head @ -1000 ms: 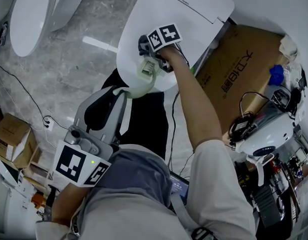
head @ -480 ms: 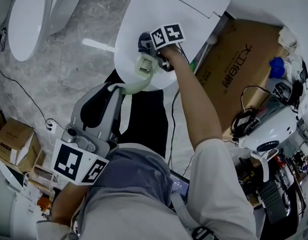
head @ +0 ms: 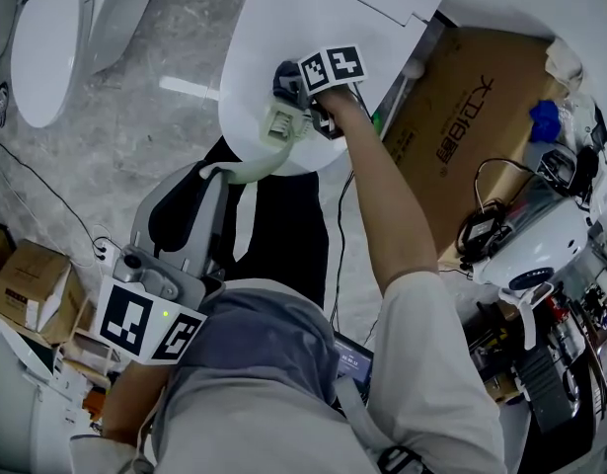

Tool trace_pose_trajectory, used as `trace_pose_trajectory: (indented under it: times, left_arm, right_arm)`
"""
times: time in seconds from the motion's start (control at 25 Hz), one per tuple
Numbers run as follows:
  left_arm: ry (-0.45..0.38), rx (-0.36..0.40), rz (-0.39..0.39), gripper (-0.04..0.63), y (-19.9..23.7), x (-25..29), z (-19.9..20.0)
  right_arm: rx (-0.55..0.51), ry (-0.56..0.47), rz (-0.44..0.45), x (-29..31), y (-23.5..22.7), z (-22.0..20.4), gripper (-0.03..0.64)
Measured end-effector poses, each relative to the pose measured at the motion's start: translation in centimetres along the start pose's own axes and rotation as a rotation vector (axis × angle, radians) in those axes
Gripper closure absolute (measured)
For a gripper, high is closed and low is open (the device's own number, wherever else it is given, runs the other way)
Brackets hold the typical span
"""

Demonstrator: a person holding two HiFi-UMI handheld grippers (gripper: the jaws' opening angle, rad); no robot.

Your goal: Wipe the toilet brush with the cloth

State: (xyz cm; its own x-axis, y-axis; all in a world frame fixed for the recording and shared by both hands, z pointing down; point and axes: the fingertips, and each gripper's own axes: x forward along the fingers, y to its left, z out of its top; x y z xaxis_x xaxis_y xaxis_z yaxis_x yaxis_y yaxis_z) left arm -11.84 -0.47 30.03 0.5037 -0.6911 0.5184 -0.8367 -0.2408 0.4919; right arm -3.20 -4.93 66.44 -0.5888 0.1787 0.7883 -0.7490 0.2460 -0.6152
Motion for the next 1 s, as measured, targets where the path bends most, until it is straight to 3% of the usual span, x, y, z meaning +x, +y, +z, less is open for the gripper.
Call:
trace_pose_trajectory:
  times: [0.44,1.0]
  left_arm:
    - [0.006,0.006,-0.005,0.595,-0.1,0.1,0.1]
    - [0.012,0.016,-0.001,0.595,-0.3,0.1,0.0]
  right_arm:
    - [0.069,-0.044,-0.007,-1.1,-1.9,-1.5,0.492]
    - [0.075,-0.073,-0.057,-2.5,-3.8,-3.1,0.492]
